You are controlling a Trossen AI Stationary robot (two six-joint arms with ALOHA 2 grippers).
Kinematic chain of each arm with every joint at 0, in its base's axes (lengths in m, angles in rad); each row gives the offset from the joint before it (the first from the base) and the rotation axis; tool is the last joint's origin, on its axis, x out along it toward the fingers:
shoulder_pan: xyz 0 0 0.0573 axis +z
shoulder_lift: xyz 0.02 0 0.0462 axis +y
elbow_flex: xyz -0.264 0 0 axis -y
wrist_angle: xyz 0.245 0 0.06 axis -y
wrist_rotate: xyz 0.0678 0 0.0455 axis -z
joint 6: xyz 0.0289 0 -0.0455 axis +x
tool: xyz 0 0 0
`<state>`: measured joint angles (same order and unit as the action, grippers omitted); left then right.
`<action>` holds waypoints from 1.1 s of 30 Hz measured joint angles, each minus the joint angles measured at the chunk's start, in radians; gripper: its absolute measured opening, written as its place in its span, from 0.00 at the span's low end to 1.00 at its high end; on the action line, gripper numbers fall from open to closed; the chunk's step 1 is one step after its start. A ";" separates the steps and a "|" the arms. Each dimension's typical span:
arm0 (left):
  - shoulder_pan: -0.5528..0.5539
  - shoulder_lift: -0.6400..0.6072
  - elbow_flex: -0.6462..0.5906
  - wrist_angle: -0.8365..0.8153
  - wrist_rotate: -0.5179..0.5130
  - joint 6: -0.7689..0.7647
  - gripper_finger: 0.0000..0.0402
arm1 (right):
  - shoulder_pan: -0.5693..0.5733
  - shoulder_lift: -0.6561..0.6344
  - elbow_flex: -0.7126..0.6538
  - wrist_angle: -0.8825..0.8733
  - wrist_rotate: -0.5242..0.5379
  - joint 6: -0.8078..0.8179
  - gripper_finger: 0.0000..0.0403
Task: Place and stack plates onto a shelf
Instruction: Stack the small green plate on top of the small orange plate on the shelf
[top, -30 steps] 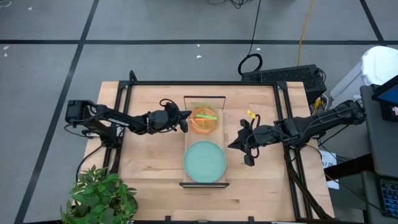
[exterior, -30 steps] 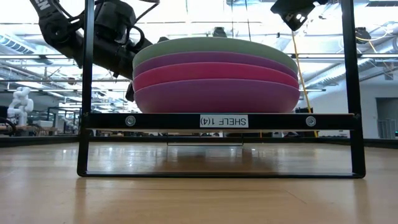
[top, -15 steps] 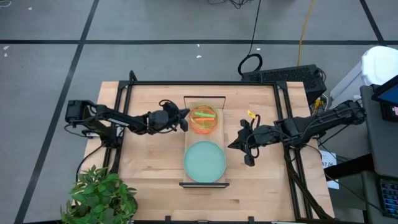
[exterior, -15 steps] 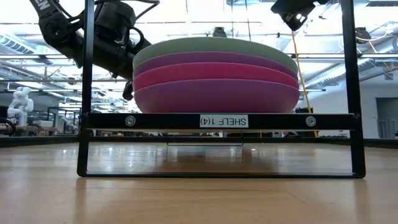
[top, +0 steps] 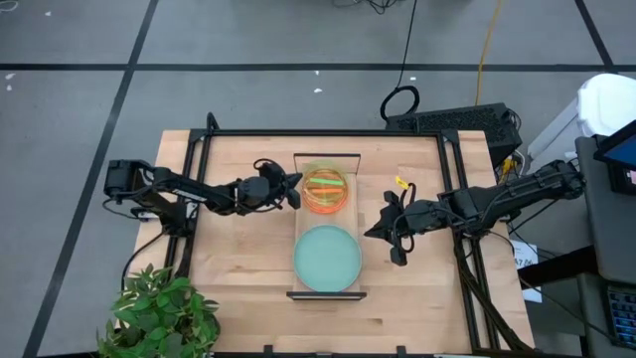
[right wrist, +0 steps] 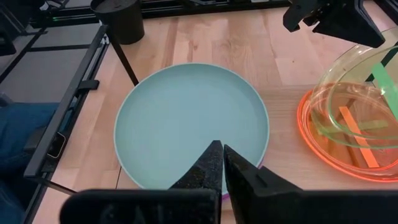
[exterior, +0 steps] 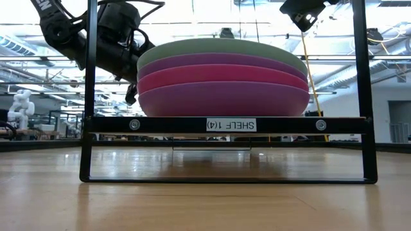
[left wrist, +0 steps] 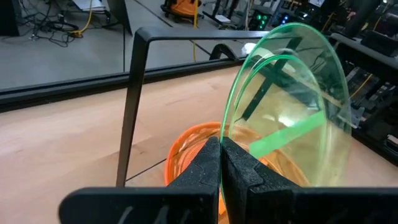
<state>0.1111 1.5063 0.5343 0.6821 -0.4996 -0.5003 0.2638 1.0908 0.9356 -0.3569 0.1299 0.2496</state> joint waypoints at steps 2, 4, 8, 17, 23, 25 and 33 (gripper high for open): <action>0.000 0.000 0.000 -0.006 0.000 -0.008 0.01 | 0.000 0.000 0.000 0.000 0.000 0.000 0.00; 0.000 0.000 0.000 -0.010 0.000 -0.008 0.01 | 0.000 0.000 0.000 0.000 0.000 0.000 0.00; 0.000 0.000 0.000 -0.013 0.000 -0.011 0.01 | 0.000 0.000 0.000 0.000 0.000 0.000 0.00; 0.002 0.000 0.000 -0.033 -0.039 -0.054 0.01 | 0.000 0.000 0.000 0.000 0.000 0.000 0.00; 0.005 0.000 0.000 -0.038 -0.047 -0.079 0.01 | 0.000 0.000 0.000 0.000 0.000 0.000 0.00; 0.012 0.000 0.000 -0.046 -0.049 -0.089 0.01 | 0.000 0.000 0.000 0.000 0.000 0.000 0.00; 0.020 0.000 0.000 -0.113 -0.048 -0.120 0.13 | 0.000 0.000 0.000 0.000 -0.001 0.000 0.00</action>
<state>0.1307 1.5059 0.5339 0.5692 -0.5478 -0.6198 0.2638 1.0908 0.9356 -0.3569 0.1292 0.2497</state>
